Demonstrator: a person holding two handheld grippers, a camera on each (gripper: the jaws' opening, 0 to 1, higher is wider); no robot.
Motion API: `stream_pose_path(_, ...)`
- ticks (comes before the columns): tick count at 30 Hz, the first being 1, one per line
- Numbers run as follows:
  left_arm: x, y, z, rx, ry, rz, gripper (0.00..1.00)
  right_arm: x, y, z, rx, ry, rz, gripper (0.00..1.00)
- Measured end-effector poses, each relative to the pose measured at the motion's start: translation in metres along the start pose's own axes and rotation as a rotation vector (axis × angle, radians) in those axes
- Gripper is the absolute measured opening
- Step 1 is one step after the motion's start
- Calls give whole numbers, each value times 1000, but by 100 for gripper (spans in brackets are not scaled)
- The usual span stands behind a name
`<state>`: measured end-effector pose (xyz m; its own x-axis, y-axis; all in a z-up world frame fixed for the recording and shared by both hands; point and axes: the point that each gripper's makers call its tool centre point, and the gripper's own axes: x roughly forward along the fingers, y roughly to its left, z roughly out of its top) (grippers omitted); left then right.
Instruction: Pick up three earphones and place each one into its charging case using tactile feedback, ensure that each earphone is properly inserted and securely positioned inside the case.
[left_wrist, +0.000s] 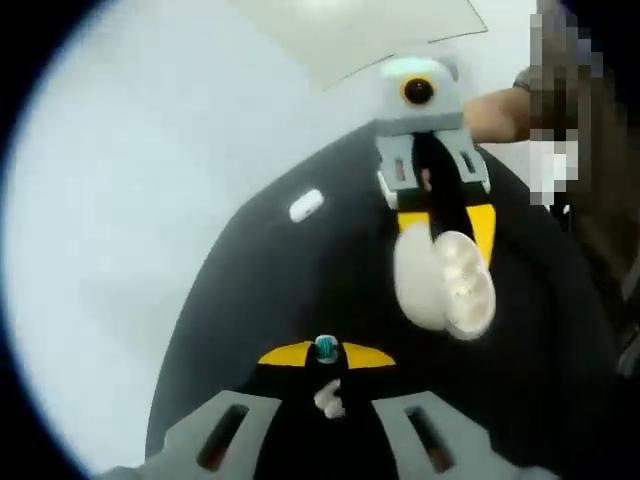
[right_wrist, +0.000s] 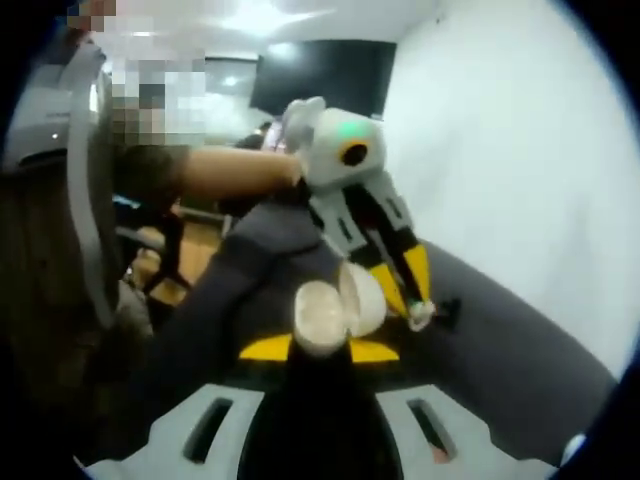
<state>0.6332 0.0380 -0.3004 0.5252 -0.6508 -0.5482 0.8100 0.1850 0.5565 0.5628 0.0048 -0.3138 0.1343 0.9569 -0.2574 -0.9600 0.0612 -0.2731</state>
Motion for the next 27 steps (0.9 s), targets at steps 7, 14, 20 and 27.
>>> stream_pose_path(7,-36,-7,-1,-176,-92,150,7,0,-1,0,-2,-1,1,20)
stream_pose_path(14,-53,-34,-21,-437,-110,232,7,0,-1,-1,-3,0,0,20)
stream_pose_path(20,-54,-51,-33,-470,-62,221,8,0,-2,-1,-4,0,-2,20)
stream_pose_path(27,-64,-52,-25,-491,-95,138,19,0,-2,-1,1,1,-1,20)
